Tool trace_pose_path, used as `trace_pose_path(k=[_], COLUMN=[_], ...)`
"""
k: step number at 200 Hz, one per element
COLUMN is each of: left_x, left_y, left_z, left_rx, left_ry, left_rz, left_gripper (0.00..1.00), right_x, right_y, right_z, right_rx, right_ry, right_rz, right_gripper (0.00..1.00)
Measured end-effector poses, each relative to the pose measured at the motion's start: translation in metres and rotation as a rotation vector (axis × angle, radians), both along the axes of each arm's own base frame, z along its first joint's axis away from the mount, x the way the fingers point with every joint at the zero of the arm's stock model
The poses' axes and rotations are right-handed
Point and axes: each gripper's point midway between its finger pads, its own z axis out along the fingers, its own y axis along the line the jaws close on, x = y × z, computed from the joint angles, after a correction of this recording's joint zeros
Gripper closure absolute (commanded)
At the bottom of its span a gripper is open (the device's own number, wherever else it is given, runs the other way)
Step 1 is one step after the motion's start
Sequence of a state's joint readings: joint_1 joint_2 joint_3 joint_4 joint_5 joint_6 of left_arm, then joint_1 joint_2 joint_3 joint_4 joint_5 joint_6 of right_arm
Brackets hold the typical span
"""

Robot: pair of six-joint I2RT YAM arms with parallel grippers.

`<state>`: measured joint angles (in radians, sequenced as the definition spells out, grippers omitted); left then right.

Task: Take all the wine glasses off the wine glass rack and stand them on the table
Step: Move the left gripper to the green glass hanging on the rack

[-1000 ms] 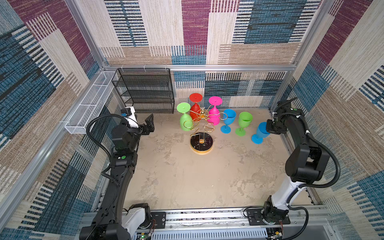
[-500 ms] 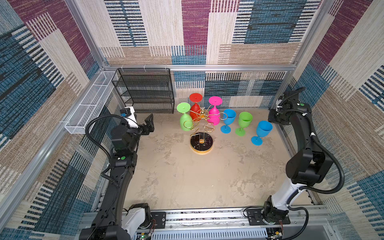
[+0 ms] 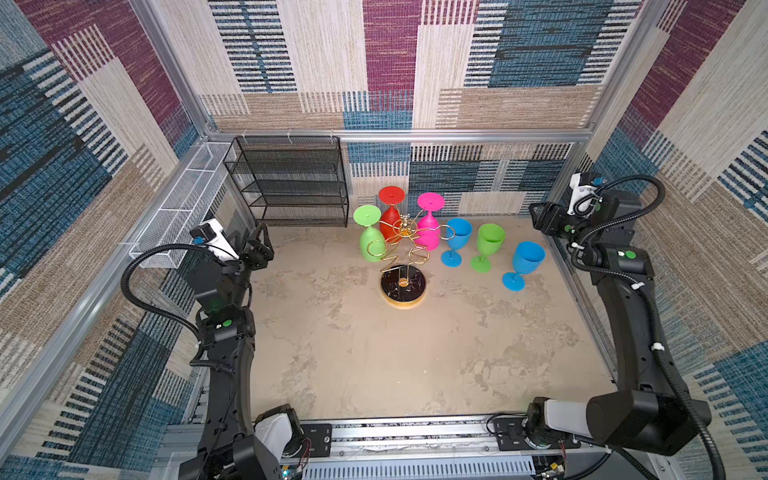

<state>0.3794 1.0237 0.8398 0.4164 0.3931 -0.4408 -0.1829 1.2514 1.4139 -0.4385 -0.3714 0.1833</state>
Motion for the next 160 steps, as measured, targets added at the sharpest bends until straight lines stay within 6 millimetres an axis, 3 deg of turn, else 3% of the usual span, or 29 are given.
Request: trace_pose_path(k=[20, 42, 62, 79, 98, 121, 141, 160], left_x=[0.006, 0.015, 0.02, 0.021, 0.023, 0.016, 0.017, 0.018], left_y=[0.0, -0.012, -0.043, -0.069, -0.097, -0.149, -0.164, -0.178], left_z=[0.005, 0.006, 0.02, 0.026, 0.011, -0.006, -0.01, -0.03], left_rx=[-0.02, -0.042, -0.041, -0.081, -0.179, -0.211, -0.225, -0.242], left_ry=[-0.005, 0.02, 0.042, 0.077, 0.166, 0.297, 0.363, 0.449], left_rz=[-0.032, -0.105, -0.232, -0.348, -0.425, -0.549, -0.566, -0.576], left_gripper=[0.2, 0.2, 0.22, 0.26, 0.28, 0.29, 0.3, 0.29], right_x=[-0.015, -0.03, -0.049, -0.062, -0.069, -0.07, -0.073, -0.074], right_y=[0.019, 0.036, 0.041, 0.04, 0.04, 0.042, 0.046, 0.049], right_z=[0.012, 0.004, 0.001, 0.024, 0.045, 0.04, 0.037, 0.035], right_rx=[-0.013, -0.022, -0.026, -0.038, -0.046, -0.032, -0.019, -0.015], right_ry=[-0.096, -0.15, -0.181, -0.242, -0.292, -0.278, -0.261, -0.249], right_rz=[0.054, 0.094, 0.103, 0.085, 0.079, 0.092, 0.112, 0.13], right_gripper=[0.09, 0.05, 0.03, 0.03, 0.02, 0.02, 0.01, 0.01])
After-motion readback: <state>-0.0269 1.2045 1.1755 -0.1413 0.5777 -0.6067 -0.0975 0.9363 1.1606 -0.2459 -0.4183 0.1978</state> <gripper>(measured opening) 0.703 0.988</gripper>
